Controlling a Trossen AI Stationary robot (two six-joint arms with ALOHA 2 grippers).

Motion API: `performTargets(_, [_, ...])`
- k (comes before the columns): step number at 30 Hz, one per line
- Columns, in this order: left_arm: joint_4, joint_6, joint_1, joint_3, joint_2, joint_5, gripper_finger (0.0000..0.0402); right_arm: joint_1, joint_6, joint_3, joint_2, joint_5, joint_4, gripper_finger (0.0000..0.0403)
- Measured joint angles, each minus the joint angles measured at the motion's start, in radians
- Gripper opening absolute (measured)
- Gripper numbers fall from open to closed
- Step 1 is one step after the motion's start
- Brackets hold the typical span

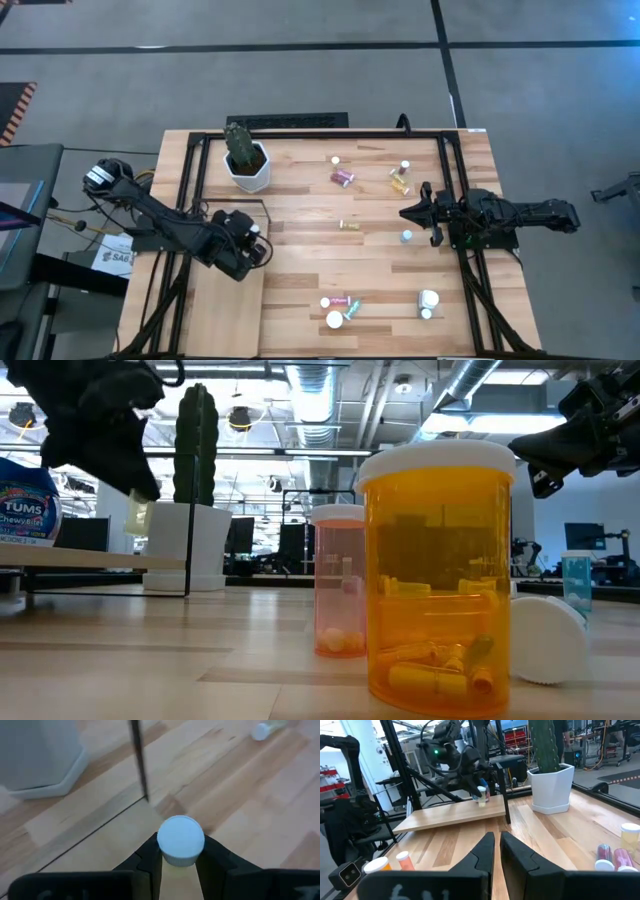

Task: Pick and place medicine bottles onto shelf by color
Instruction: Put the yellow pill bottle on the shelf

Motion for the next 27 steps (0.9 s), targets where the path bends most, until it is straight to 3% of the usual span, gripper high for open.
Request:
performTargets(9, [-0.152, -0.118, -0.001, -0.002, 0.0, 0.011, 0.0075, 0.0, 0.0, 0.0, 0.0, 0.0, 0.0, 0.0056])
performTargets(27, [-0.24, -0.23, -0.004, -0.001, 0.0, -0.001, 0.0075, 0.0, 0.0, 0.0, 0.0, 0.0, 0.0, 0.0056])
